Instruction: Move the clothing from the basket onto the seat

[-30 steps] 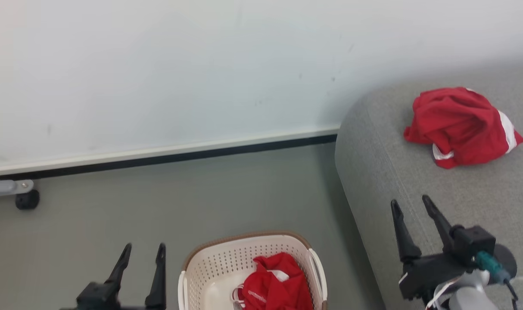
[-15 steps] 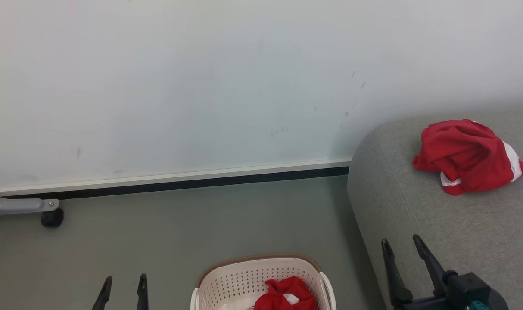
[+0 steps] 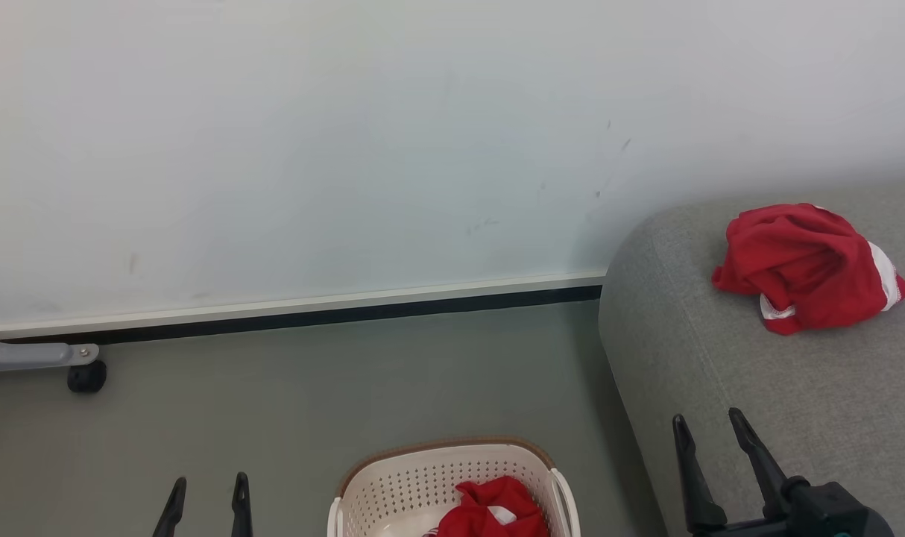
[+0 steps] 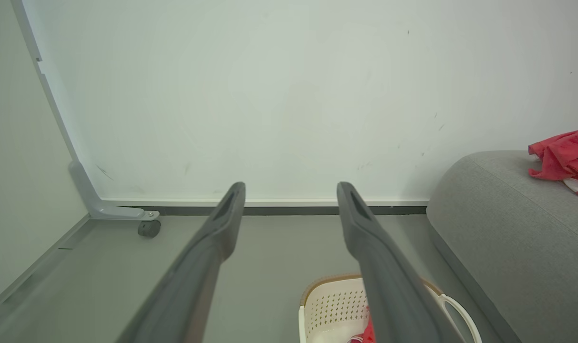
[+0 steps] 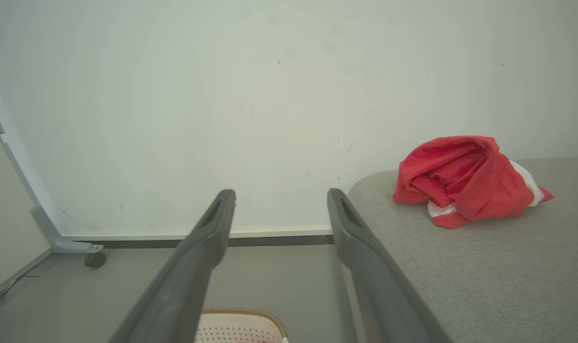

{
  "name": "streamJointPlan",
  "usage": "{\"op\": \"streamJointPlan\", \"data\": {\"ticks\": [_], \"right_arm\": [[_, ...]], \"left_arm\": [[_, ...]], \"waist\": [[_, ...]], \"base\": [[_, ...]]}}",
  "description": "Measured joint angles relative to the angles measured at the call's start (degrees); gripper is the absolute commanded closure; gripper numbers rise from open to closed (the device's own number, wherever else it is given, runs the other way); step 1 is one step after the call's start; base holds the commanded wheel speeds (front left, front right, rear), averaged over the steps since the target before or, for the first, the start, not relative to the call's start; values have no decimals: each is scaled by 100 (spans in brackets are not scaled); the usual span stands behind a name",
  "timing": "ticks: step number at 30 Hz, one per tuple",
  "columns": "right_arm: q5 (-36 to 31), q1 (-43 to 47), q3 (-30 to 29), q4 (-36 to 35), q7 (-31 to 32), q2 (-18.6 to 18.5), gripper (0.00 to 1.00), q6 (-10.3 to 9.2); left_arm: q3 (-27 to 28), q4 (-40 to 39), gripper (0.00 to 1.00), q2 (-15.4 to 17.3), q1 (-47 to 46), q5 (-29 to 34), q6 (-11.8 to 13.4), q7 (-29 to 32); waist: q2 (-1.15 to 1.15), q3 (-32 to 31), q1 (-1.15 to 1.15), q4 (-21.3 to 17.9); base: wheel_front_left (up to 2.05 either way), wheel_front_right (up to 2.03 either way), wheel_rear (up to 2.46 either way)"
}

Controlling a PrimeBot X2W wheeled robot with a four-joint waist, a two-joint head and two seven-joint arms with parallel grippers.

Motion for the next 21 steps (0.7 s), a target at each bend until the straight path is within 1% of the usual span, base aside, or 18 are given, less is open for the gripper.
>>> {"op": "streamJointPlan", "data": {"ticks": [2,17,19,21], "right_arm": [[-1,0,-16,-37,0,-3,0,-40],[-18,99,-167,-157,0,-57,0,-52],[-18,142,-174,-186,0,-57,0,-91],[-18,157,-213,-218,0,-65,0,-91]], "left_arm": [[1,-34,0,-10,1,31,0,0],[30,-142,0,-45,38,149,0,0],[22,-178,0,-45,65,207,0,0],[4,-201,0,-45,103,225,0,0]], "waist": [[0,8,0,-6],[0,52,0,-27],[0,71,0,-33],[0,107,0,-41]], "base": [[0,0,0],[0,0,0],[0,0,0],[0,0,0]]}}
